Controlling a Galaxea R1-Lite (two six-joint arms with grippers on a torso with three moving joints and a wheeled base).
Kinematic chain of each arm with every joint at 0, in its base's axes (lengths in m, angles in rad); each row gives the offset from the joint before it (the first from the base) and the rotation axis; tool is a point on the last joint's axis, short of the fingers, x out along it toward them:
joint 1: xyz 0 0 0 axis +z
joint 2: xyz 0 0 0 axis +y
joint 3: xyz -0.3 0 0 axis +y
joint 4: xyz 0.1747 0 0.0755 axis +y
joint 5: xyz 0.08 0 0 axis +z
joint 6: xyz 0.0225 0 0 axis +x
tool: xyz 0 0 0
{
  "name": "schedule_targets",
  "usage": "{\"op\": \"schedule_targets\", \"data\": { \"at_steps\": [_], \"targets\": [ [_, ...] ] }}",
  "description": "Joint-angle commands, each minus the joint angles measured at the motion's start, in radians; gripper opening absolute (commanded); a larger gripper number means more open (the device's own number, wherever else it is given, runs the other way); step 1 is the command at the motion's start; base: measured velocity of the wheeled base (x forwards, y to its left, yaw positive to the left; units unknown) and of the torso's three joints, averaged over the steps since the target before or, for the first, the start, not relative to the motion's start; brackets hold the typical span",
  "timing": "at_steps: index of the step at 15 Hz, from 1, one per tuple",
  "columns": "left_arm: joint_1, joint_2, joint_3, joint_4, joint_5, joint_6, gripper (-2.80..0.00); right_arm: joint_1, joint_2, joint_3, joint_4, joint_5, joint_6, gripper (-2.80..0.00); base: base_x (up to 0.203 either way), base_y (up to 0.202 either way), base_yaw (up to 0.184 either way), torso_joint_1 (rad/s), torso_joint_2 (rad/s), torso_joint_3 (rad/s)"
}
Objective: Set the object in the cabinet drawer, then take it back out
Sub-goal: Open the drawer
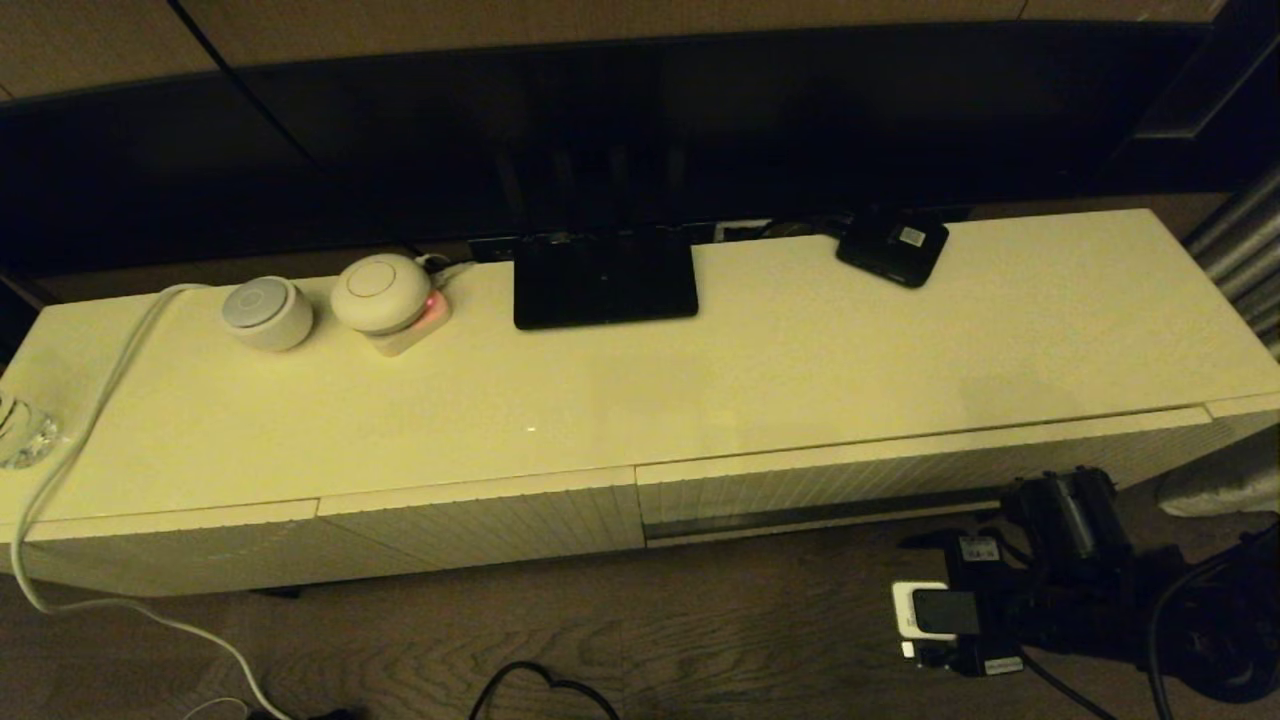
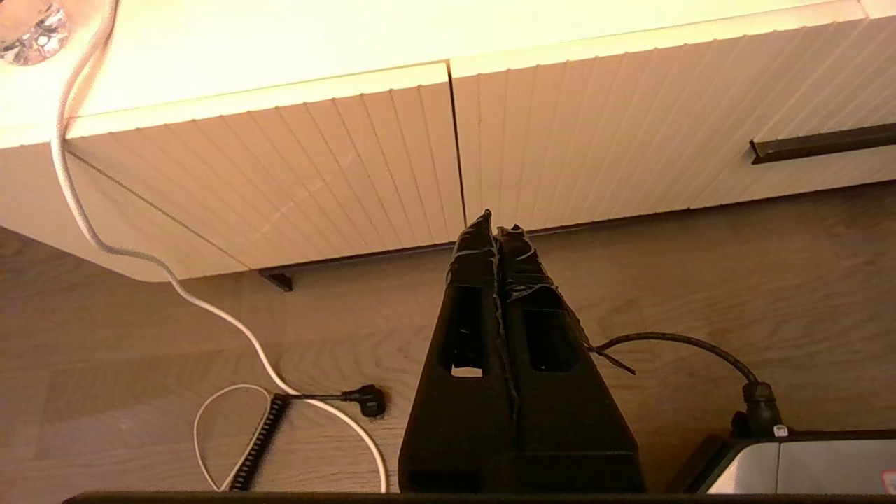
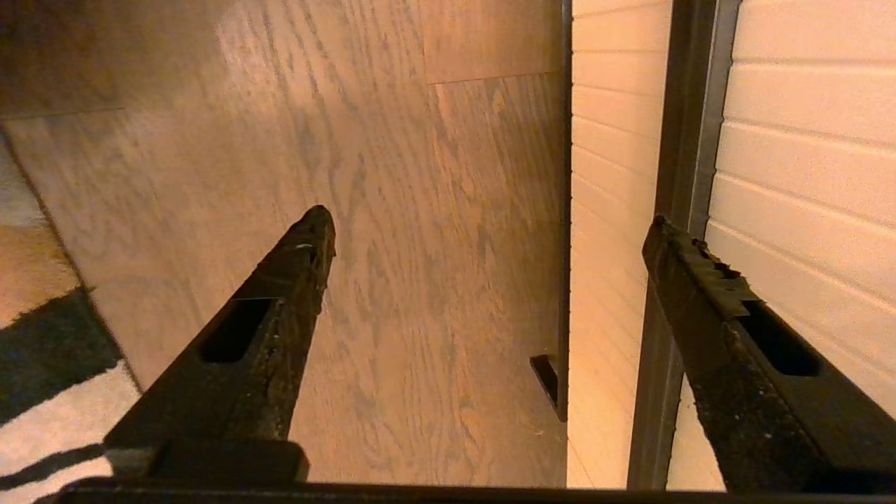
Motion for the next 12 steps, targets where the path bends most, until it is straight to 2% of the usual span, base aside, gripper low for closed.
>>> {"op": "schedule_targets", "data": {
  "at_steps": [1,12],
  "targets": [
    [0.0,0.0,0.003,0.0,0.0,0.002,-2.8,-0.012,0.042,-0.036,-0.006,0.002,-0.009,0.0,0.0,0.0,0.0,0.0,0.0,0.0],
    [0.0,0.0,0.003,0.0,0.0,0.0,-2.8,-0.035,0.148,-0.132,-0.02,0.002,-0.012,0.0,0.0,0.0,0.0,0.0,0.0,0.0]
  ]
}}
